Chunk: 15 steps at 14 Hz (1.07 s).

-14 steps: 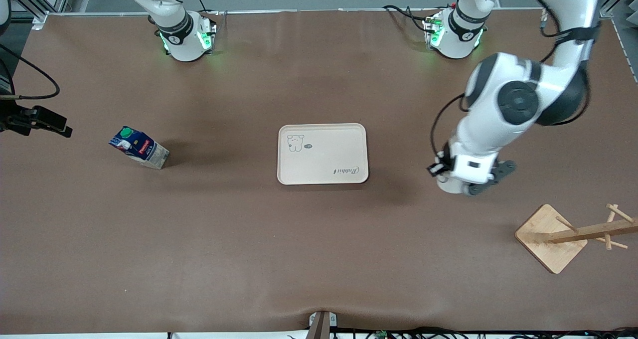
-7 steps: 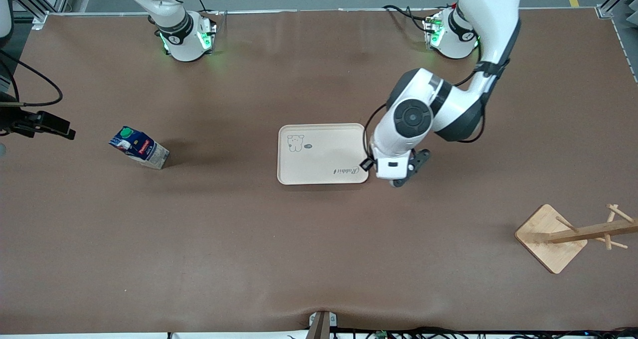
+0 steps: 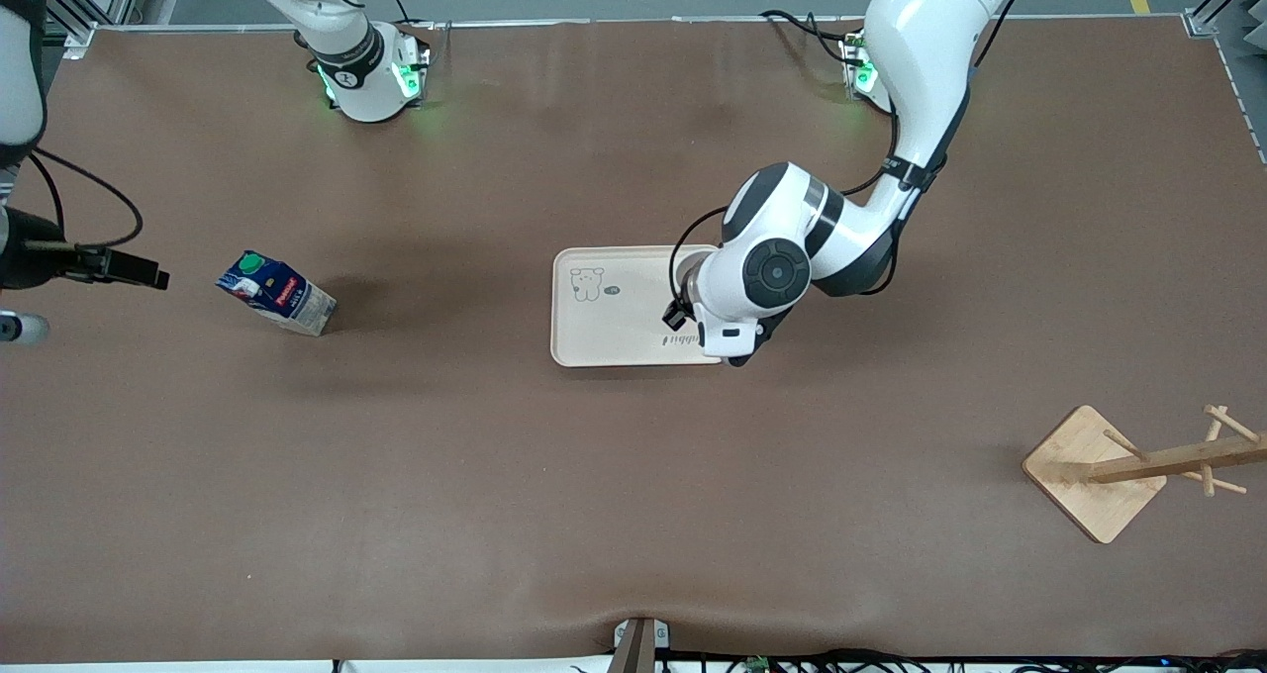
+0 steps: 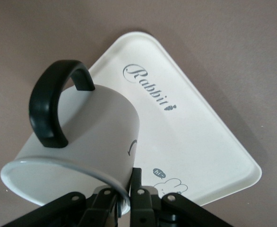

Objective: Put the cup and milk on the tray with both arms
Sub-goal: 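Lower the mug onto the tray while the right gripper reaches the milk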

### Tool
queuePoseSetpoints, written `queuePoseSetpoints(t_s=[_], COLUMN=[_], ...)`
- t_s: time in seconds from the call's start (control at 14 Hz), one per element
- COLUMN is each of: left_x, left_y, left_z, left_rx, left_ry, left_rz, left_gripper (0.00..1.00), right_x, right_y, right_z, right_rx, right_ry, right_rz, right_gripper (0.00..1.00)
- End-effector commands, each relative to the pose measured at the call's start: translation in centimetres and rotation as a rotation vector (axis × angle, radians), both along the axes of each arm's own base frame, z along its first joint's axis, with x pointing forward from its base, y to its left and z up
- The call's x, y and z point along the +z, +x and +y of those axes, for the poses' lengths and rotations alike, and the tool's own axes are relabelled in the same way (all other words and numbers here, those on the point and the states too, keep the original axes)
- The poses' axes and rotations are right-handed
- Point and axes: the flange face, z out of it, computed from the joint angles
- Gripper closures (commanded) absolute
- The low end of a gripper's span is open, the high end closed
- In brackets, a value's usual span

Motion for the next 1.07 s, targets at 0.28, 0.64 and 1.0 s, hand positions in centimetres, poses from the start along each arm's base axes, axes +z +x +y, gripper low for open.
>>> queuePoseSetpoints(t_s=[0.28, 0.64, 1.0], left_x=[-5.0, -6.7, -5.9], left_y=[-0.2, -0.5, 0.1], left_z=[-1.9, -2.1, -1.6], left_rx=[-0.022, -0.048, -0.035], left_ry=[-0.025, -0.039, -0.037], left_rz=[-0.007, 0.001, -0.011], left_gripper=[1.00, 1.00, 0.00], right_x=[-4.9, -9.9, -11.1], right_y=[0.2, -2.9, -5.0], right_z=[-0.4, -0.2, 2.6], right_rx=[-0.038, -0.081, -0.138], right_ry=[0.038, 0.050, 0.046], right_rz=[0.087, 0.126, 0.131], right_gripper=[0.00, 0.00, 0.00])
